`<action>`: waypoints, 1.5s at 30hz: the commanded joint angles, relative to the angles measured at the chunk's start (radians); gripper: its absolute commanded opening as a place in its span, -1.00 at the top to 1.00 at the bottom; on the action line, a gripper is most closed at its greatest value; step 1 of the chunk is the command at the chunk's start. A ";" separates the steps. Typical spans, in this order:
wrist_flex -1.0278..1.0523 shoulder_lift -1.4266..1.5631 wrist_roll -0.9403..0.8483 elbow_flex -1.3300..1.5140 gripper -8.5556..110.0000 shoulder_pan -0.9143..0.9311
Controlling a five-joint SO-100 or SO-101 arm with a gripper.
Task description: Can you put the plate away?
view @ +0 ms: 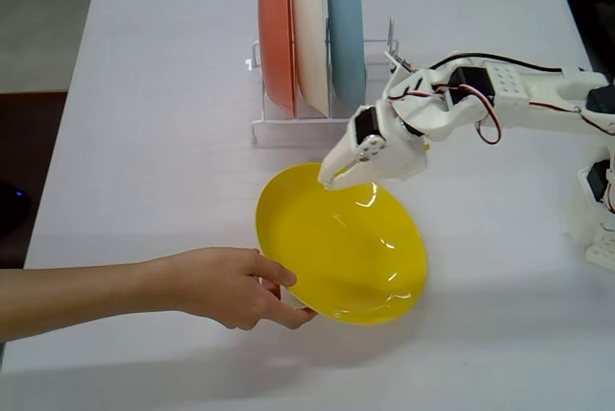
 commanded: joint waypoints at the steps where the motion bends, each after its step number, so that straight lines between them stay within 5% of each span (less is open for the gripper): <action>1: 0.006 -0.028 0.025 -0.138 0.83 -0.002; 17: 0.066 -0.304 0.190 -0.399 0.32 -0.034; 29: 0.133 -0.434 0.264 -0.537 0.33 -0.055; 45: 0.181 -0.537 0.143 -0.652 0.28 -0.017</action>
